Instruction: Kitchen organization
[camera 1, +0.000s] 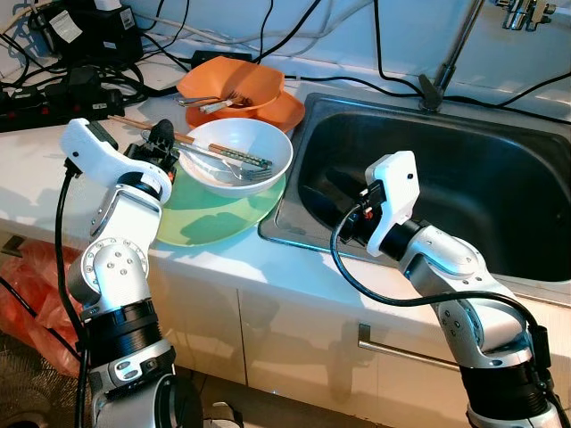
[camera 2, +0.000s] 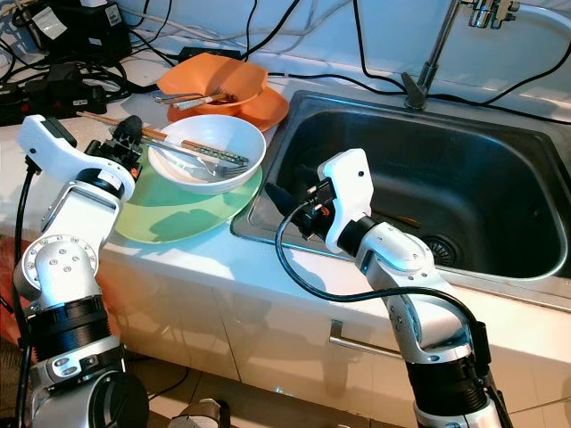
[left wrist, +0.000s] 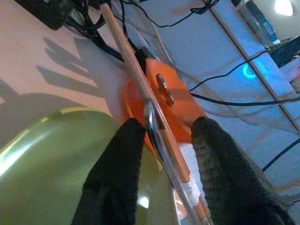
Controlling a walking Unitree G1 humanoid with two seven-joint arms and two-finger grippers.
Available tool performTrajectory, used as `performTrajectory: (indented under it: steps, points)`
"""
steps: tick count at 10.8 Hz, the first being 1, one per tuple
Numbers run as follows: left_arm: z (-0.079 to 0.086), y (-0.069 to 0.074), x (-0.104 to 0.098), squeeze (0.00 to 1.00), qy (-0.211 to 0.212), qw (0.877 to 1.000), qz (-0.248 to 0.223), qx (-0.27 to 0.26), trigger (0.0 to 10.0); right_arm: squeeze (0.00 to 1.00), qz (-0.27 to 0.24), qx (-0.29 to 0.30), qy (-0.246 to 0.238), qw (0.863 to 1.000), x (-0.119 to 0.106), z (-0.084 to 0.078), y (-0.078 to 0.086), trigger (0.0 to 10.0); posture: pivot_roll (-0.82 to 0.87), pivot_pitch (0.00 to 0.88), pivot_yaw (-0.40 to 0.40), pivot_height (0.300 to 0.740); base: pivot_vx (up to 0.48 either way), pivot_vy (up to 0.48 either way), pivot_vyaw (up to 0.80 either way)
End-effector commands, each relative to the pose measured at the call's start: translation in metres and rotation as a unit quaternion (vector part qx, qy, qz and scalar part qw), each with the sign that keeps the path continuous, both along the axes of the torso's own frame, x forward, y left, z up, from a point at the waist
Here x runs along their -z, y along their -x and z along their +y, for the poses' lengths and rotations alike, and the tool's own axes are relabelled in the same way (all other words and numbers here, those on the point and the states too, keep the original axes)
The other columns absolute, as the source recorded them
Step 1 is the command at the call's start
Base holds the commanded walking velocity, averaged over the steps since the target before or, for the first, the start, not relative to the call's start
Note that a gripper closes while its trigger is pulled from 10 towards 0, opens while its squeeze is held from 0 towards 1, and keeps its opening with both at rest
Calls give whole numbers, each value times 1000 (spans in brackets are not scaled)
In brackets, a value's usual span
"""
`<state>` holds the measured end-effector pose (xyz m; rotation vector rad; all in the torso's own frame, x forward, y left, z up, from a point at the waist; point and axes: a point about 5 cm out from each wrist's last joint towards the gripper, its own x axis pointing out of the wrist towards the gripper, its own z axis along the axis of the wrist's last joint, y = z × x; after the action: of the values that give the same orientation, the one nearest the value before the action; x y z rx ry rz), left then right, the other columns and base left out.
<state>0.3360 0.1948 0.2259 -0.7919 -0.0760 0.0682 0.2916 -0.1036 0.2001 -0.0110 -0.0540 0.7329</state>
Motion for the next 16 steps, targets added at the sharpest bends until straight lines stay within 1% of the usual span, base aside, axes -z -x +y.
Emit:
performTrajectory:
  steps: [1,3,4,5,9,12,13,14,16]
  points:
    - [0,-2,-4,0,3,1000,-2,-2,0,0,-21,2,-10,1000,-9,-1,1,10000,105,68,-7,740,0,0,0]
    - [0,-2,-4,0,4,1000,-3,0,0,0,-19,3,-13,1000,-9,-1,1,10000,105,67,-6,740,0,0,0]
    - [-1,-2,-4,0,7,1000,-3,1,0,0,-13,-5,-14,1000,-8,-1,2,10000,105,68,-6,740,0,0,0]
    - [-2,-2,-4,0,8,1000,-3,3,0,0,-3,-29,-12,999,-5,0,7,10000,104,66,-6,740,0,0,0]
    - [-3,-1,-5,0,11,1000,-5,4,0,0,-2,-66,-21,998,-7,3,13,10000,104,66,-10,740,0,0,0]
    - [-4,1,-6,0,14,1000,-5,5,0,0,-2,-79,-25,997,-8,5,16,10000,103,68,-9,740,0,0,0]
    - [1,7,-8,0,13,1000,-4,-4,0,0,-3,-80,-26,996,-9,5,17,10000,102,70,-8,740,0,0,0]
    - [4,11,-15,0,15,1000,-14,-11,0,0,-2,-79,-25,997,-8,4,17,10000,104,71,-9,740,0,0,0]
    - [1,17,-30,0,18,999,-46,-5,0,0,-2,-80,-25,996,-8,4,16,10000,113,72,-14,740,0,0,0]
